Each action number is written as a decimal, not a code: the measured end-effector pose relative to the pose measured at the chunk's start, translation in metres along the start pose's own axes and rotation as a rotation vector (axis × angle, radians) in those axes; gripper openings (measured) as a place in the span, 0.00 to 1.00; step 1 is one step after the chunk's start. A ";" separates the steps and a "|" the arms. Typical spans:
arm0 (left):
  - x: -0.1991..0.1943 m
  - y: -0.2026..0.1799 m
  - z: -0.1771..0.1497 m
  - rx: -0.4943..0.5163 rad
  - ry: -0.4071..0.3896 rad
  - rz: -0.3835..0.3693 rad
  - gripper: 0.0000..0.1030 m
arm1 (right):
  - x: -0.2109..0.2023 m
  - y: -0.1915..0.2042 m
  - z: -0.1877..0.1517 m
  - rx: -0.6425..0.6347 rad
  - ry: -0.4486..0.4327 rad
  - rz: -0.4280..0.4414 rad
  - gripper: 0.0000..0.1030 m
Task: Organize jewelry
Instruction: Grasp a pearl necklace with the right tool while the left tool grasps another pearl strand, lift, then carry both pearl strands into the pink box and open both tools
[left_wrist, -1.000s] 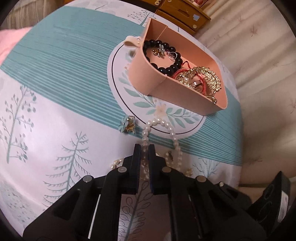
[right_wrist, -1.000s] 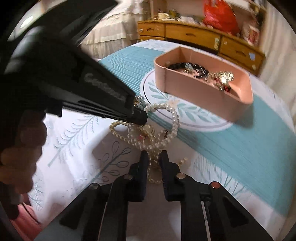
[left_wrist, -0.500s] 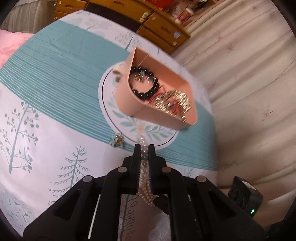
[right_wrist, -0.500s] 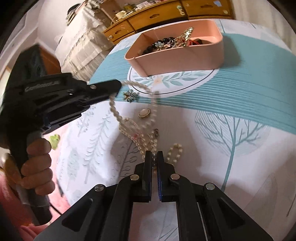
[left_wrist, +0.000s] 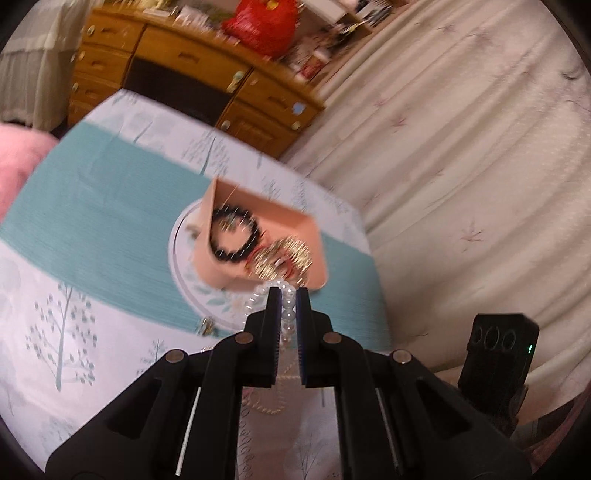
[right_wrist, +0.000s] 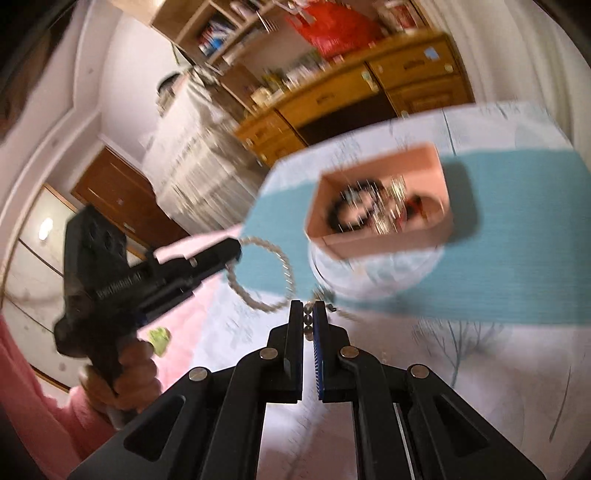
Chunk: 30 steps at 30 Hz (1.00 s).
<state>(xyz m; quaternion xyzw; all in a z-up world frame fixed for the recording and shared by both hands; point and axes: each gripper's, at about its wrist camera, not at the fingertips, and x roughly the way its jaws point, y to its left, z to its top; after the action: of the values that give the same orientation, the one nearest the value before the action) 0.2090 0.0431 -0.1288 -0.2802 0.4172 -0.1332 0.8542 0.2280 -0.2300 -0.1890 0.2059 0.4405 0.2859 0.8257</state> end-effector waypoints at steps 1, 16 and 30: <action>-0.004 -0.005 0.006 0.014 -0.012 -0.016 0.05 | -0.005 0.004 0.006 -0.004 -0.016 0.013 0.04; -0.027 -0.047 0.071 0.172 -0.159 -0.049 0.05 | -0.073 0.063 0.118 -0.192 -0.236 0.035 0.04; 0.067 -0.027 0.088 0.254 -0.092 0.034 0.05 | -0.034 0.013 0.158 -0.135 -0.243 -0.150 0.04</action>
<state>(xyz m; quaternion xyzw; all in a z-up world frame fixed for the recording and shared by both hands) 0.3200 0.0226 -0.1124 -0.1685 0.3620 -0.1572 0.9032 0.3426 -0.2560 -0.0772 0.1496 0.3314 0.2253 0.9039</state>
